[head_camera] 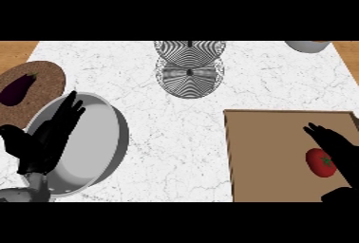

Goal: Pick the tomato from the tray and place it in the tiered basket

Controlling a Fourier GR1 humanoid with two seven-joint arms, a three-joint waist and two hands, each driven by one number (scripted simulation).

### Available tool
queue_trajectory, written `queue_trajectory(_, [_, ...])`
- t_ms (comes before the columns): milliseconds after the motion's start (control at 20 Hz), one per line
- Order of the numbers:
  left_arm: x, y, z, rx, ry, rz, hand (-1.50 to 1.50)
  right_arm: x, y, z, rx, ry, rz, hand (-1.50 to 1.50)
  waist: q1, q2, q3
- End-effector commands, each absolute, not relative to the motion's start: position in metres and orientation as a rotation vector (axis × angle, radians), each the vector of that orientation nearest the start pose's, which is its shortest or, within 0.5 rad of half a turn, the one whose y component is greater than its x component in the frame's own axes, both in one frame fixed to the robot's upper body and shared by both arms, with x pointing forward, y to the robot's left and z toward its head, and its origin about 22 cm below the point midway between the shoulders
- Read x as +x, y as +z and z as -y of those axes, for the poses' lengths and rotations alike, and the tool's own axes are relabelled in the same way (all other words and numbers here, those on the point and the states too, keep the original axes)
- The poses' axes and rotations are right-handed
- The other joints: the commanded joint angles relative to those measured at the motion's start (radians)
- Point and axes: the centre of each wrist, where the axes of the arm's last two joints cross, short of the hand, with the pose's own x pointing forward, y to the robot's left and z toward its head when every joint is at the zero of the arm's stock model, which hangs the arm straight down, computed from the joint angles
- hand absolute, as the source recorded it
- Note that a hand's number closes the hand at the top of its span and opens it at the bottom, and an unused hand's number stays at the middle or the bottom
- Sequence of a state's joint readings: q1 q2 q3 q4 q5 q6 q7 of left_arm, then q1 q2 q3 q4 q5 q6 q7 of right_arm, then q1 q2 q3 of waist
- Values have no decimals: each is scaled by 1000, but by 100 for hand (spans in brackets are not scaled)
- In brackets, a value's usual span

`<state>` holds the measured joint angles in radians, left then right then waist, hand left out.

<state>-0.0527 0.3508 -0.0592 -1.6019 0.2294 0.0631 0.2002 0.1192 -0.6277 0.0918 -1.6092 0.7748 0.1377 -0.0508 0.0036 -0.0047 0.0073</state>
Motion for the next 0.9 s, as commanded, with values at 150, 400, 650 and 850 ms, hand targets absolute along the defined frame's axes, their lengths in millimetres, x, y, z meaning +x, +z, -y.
queue_trajectory(150, [255, 37, -304, 86, -104, 1424, 0, 221, 33, 353, -840, 1346, 1059, -150, -2, 5, -8])
queue_trajectory(400, [253, 36, -283, 78, -100, 1412, 0, 227, 36, 368, -758, 1426, 1006, 150, -3, 5, -7])
queue_trajectory(650, [250, 44, -286, 70, -99, 1421, 0, 235, 3, 364, -808, 1520, 1019, 150, 5, 5, -7])
queue_trajectory(850, [251, 23, -285, 66, -92, 1433, 0, 209, 4, 373, -861, 1522, 1100, 150, -7, 4, -7])
